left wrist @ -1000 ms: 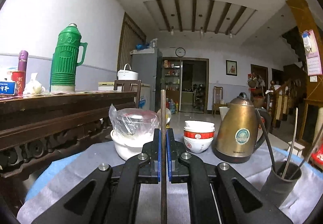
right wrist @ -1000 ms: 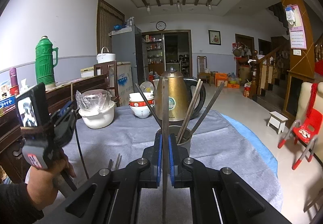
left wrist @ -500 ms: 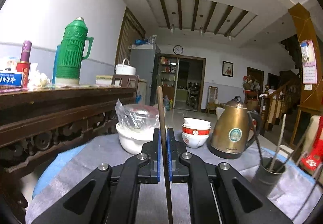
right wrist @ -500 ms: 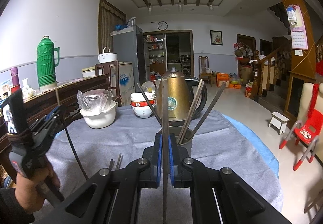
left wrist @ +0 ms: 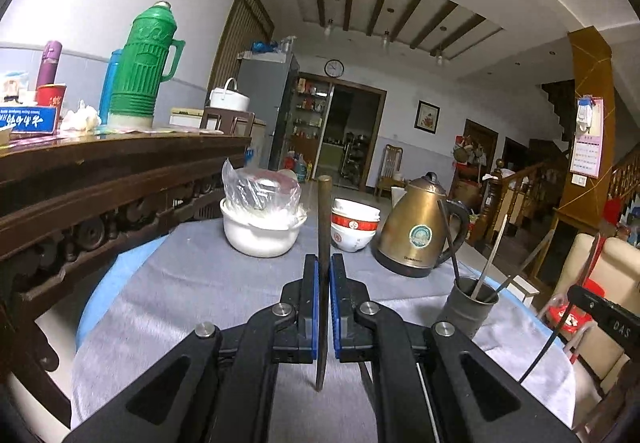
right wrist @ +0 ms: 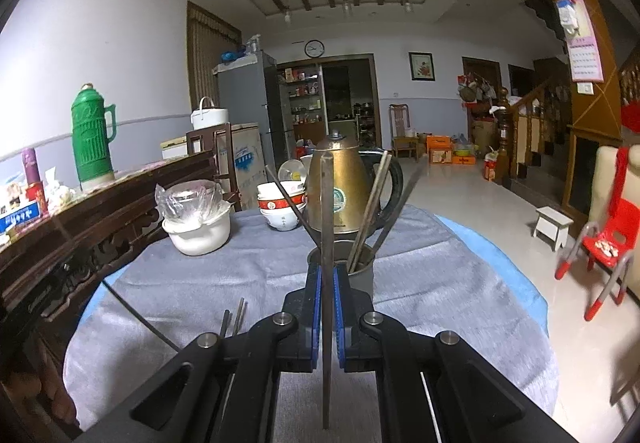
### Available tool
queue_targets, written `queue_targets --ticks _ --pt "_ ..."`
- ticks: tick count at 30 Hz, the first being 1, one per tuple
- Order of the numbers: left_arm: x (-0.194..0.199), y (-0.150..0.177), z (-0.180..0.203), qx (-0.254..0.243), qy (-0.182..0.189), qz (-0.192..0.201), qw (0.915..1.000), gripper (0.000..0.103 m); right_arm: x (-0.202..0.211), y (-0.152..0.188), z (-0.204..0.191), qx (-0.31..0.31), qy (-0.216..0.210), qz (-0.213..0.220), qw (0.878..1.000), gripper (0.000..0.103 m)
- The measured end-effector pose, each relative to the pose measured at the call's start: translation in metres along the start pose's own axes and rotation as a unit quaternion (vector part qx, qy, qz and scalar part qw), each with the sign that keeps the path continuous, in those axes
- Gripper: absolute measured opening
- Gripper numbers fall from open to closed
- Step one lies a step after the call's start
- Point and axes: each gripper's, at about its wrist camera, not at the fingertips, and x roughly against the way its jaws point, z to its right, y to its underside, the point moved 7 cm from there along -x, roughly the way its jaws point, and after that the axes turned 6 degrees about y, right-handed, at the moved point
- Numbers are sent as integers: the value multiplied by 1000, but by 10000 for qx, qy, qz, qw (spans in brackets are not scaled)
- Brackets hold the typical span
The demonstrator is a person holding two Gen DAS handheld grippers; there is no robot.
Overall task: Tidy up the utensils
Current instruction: 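Lift both held chopsticks and carry them above the grey cup, then lower both chopsticks into the grey cup and open both grippers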
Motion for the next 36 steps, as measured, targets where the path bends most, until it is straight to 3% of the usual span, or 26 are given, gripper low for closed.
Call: queue_targets --ticks 7,16,21,28,36 --pt "3 -34 8 398 350 189 9984 5 16 -37 17 -400 6 395 9984 6" --pt "-17 -92 72 726 1365 386 9872 5 39 -109 38 -752 37 1339 9881 6" --pt "-48 -104 105 593 1568 346 9852 5 17 -135 38 -783 48 1594 9841 6" --pt "-94 -91 126 373 1485 132 9881 5 -40 -132 23 -605 67 1383 9885 6" --pt "-132 -65 134 277 1483 -316 9881 5 -86 -103 22 -408 21 853 9955 6"
